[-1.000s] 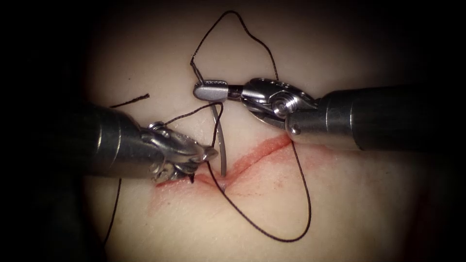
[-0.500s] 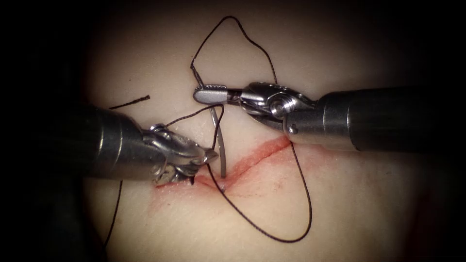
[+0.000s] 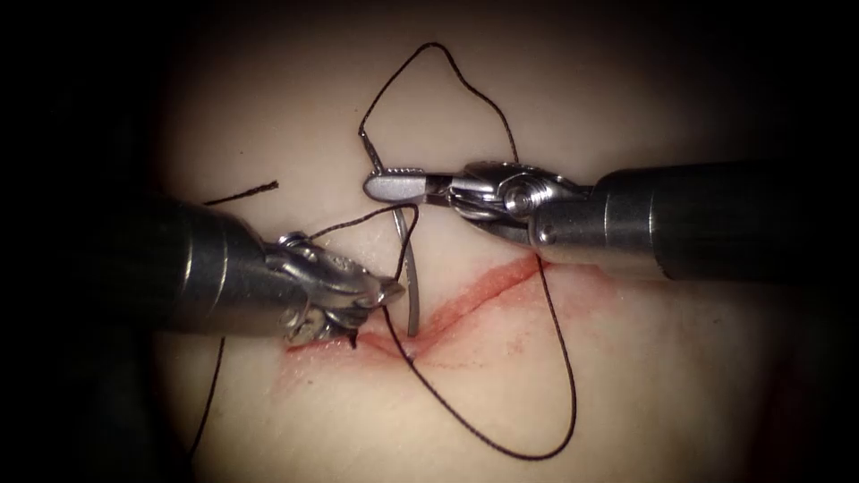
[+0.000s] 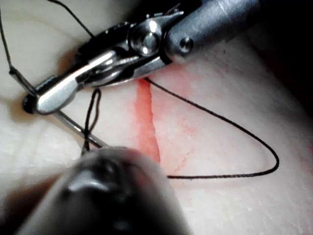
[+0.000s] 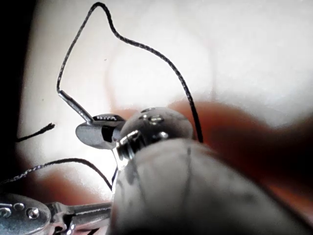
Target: Wound Closure
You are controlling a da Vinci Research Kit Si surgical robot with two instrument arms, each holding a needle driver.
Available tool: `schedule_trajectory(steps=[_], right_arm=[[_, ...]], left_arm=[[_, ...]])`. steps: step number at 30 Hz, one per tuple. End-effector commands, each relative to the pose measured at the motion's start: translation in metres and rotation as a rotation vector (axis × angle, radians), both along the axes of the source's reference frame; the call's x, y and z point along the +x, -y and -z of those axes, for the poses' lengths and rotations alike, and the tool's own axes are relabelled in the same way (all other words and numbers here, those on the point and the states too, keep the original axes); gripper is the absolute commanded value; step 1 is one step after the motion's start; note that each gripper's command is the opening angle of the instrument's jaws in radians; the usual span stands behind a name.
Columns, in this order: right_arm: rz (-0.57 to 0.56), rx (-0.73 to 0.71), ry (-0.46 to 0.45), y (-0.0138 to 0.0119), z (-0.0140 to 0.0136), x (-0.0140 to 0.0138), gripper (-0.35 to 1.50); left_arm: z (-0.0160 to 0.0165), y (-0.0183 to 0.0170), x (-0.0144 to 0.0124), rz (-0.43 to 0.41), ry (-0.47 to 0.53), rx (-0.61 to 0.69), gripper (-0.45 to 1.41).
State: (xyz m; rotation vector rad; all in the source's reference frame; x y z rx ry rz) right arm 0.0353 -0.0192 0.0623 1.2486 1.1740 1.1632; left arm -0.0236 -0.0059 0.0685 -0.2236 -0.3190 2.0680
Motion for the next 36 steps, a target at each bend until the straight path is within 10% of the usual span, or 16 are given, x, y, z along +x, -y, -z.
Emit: schedule_trajectory(steps=[1, 25, 29, 36], right_arm=[[0.003, 0.007, -0.003, 0.0001, -0.0001, 0.0009, -0.35], [0.007, 0.098, -0.012, 0.0007, 0.0006, 0.0011, -0.35], [-0.029, 0.013, -0.003, 0.0000, 0.0004, 0.0010, -0.35], [-0.164, -0.125, 0.024, -0.0046, 0.0015, -0.0001, -0.35]], left_arm=[[-0.0005, 0.0002, -0.0004, 0.000, 0.000, 0.000, -0.45], [0.0001, 0.0002, -0.0005, 0.000, 0.002, 0.005, -0.45], [0.0017, -0.0017, 0.0001, -0.044, 0.069, -0.026, 0.37], [0.0035, -0.0044, 0.0036, -0.045, 0.111, -0.095, 0.54]])
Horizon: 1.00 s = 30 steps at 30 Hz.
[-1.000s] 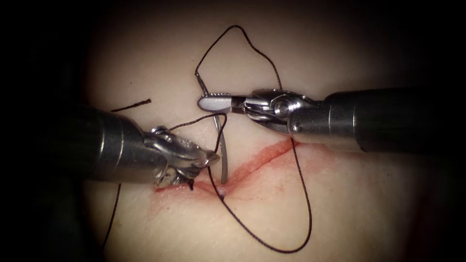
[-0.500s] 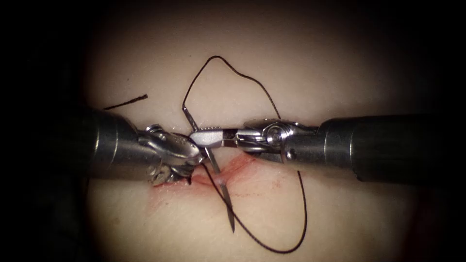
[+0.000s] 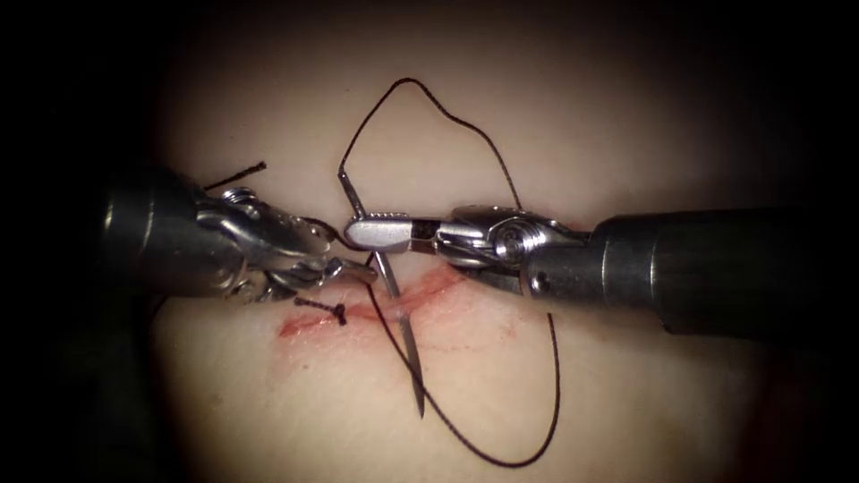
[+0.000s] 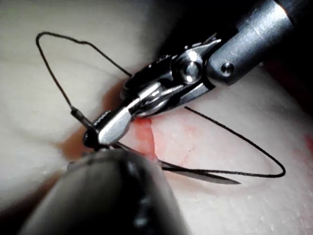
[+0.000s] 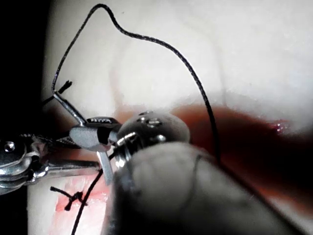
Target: Wound Closure
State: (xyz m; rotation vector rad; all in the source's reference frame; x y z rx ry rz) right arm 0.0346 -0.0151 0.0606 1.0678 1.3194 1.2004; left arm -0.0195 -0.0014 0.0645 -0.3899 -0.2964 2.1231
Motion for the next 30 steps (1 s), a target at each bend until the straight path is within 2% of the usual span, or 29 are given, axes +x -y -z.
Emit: schedule_trajectory(steps=[1, 6, 7, 8, 11, 12, 13, 16, 19, 20, 21, 22, 23, 24, 26, 27, 29, 30], right_arm=[[-0.010, -0.008, -0.001, -0.0005, -0.0002, 0.0007, -0.35], [-0.047, -0.018, 0.015, -0.0007, -0.0005, 0.0004, -0.35], [-0.051, -0.019, 0.017, -0.0007, -0.0005, 0.0004, -0.35], [-0.051, -0.020, 0.018, -0.0006, -0.0006, 0.0004, -0.35], [-0.051, -0.023, 0.018, -0.0004, -0.0008, 0.0004, -0.35], [-0.050, -0.024, 0.015, -0.0001, -0.0008, 0.0004, -0.35], [-0.050, -0.025, 0.019, 0.0000, -0.0008, 0.0004, -0.35], [-0.051, -0.025, 0.019, -0.0001, -0.0008, 0.0004, -0.35], [-0.052, -0.031, 0.020, -0.0001, -0.0009, 0.0004, -0.35], [-0.054, -0.031, 0.021, -0.0002, -0.0009, 0.0003, -0.35], [-0.056, -0.031, 0.022, -0.0002, -0.0009, 0.0003, -0.35], [-0.056, -0.030, 0.025, -0.0003, -0.0009, 0.0003, -0.35], [-0.057, -0.024, 0.025, -0.0003, -0.0009, 0.0003, -0.35], [-0.058, -0.019, 0.024, -0.0003, -0.0009, 0.0003, -0.35], [-0.060, -0.019, 0.025, -0.0003, -0.0009, 0.0003, -0.35], [-0.061, -0.013, 0.025, -0.0003, -0.0009, 0.0003, -0.35], [-0.061, -0.013, 0.025, -0.0003, -0.0009, 0.0003, -0.35], [-0.061, -0.007, 0.024, -0.0003, -0.0009, 0.0003, -0.35]], left_arm=[[-0.0005, 0.0002, -0.0005, 0.001, 0.002, -0.002, 0.54], [0.0004, -0.0009, 0.0011, -0.011, 0.016, 0.000, 0.59], [0.0008, -0.0013, 0.0013, 0.009, 0.028, 0.004, 0.57], [0.0014, -0.0018, 0.0014, 0.041, 0.058, 0.003, 0.64], [0.0022, -0.0024, 0.0017, 0.055, 0.109, -0.018, 0.73], [0.0031, -0.0027, 0.0021, 0.047, 0.147, -0.038, 0.81], [0.0037, -0.0028, 0.0025, 0.035, 0.166, -0.053, 0.81], [0.0057, -0.0023, 0.0035, -0.017, 0.226, -0.005, 0.68], [0.0064, -0.0016, 0.0039, -0.034, 0.235, 0.022, 0.61], [0.0068, -0.0009, 0.0039, 0.009, 0.243, 0.102, 0.49], [0.0069, -0.0006, 0.0037, 0.018, 0.254, 0.135, 0.47], [0.0072, -0.0001, 0.0031, -0.011, 0.286, 0.174, 0.31], [0.0074, 0.0001, 0.0026, -0.024, 0.296, 0.185, 0.26], [0.0076, 0.0004, 0.0019, -0.084, 0.310, 0.166, 0.26], [0.0078, 0.0008, 0.0006, -0.190, 0.332, 0.114, 0.39], [0.0079, 0.0012, -0.0008, -0.281, 0.368, 0.068, 0.39], [0.0079, 0.0014, -0.0014, -0.295, 0.375, 0.055, 0.39], [0.0078, 0.0017, -0.0023, -0.309, 0.381, 0.033, 0.47]])
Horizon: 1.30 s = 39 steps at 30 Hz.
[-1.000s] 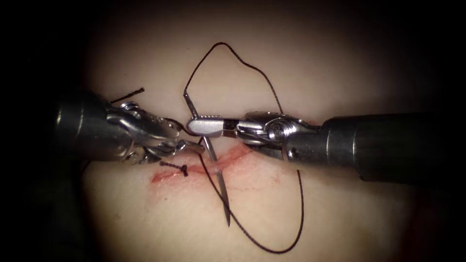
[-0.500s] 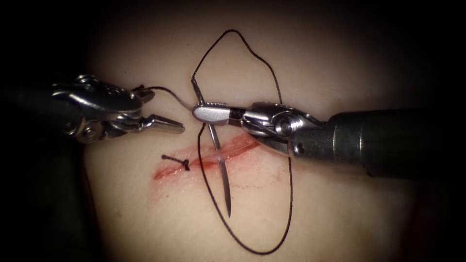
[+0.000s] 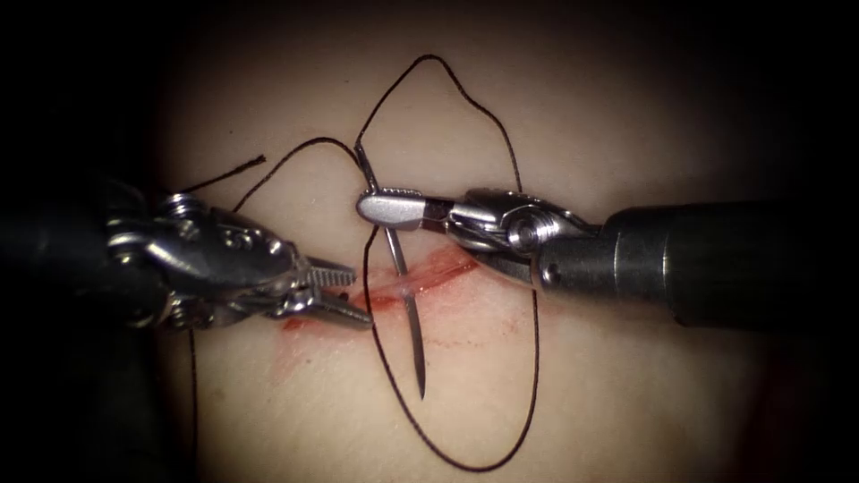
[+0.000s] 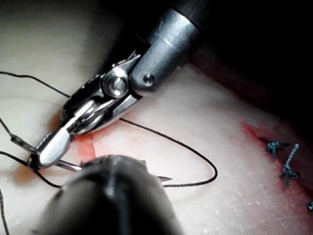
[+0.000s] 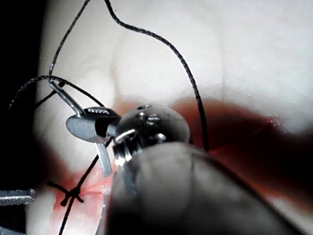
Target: Wound Closure
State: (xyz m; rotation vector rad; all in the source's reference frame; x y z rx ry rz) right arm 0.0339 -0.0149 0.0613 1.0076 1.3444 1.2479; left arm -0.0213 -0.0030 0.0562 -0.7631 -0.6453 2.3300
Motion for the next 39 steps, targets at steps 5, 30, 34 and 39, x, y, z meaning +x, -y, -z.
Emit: schedule_trajectory(steps=[5, 30, 34, 39], right_arm=[[-0.001, 0.002, -0.002, 0.0000, -0.0002, 0.0009, -0.35], [0.000, 0.027, -0.006, 0.0005, -0.0003, 0.0008, -0.35], [0.000, 0.027, -0.006, 0.0005, -0.0002, 0.0008, -0.35], [0.000, 0.027, -0.006, 0.0006, -0.0002, 0.0009, -0.35]], left_arm=[[-0.0014, 0.0006, -0.0034, -0.145, 0.076, -0.234, 0.59], [-0.0055, 0.0015, -0.0025, -0.828, 0.450, -0.639, 0.32], [-0.0071, 0.0023, -0.0029, -0.858, 0.460, -0.647, 0.27], [-0.0074, 0.0023, -0.0037, -0.884, 0.478, -0.647, 0.24]])
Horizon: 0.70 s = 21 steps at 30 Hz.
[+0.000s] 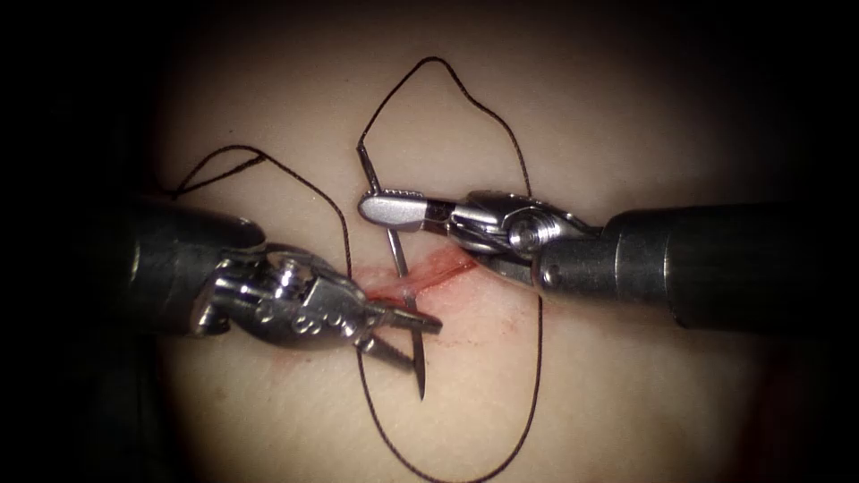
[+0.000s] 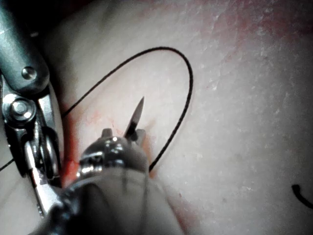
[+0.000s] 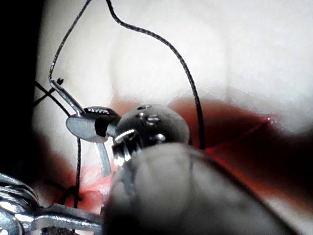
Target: Wound Closure
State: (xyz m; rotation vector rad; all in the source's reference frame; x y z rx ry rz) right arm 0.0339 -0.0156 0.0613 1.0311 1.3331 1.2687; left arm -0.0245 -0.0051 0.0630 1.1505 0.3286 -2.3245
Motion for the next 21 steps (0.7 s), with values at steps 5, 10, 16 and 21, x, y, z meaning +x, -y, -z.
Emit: schedule_trajectory(steps=[5, 10, 16, 21], right_arm=[[-0.001, -0.001, -0.002, 0.0000, -0.0001, 0.0010, -0.35], [-0.012, -0.148, 0.017, -0.0006, 0.0002, 0.0013, 0.34], [-0.029, -0.322, 0.052, -0.0017, 0.0011, 0.0019, 1.13], [-0.095, -0.398, 0.013, -0.0038, 0.0033, 0.0016, 1.11]], left_arm=[[-0.0012, 0.0006, -0.0014, -0.008, -0.001, -0.012, -0.21], [-0.0009, 0.0018, -0.0013, 0.033, -0.028, 0.123, -0.45], [-0.0010, 0.0022, -0.0010, -0.031, 0.070, 0.251, -0.45], [0.0005, 0.0023, -0.0006, -0.042, 0.236, 0.423, -0.45]])
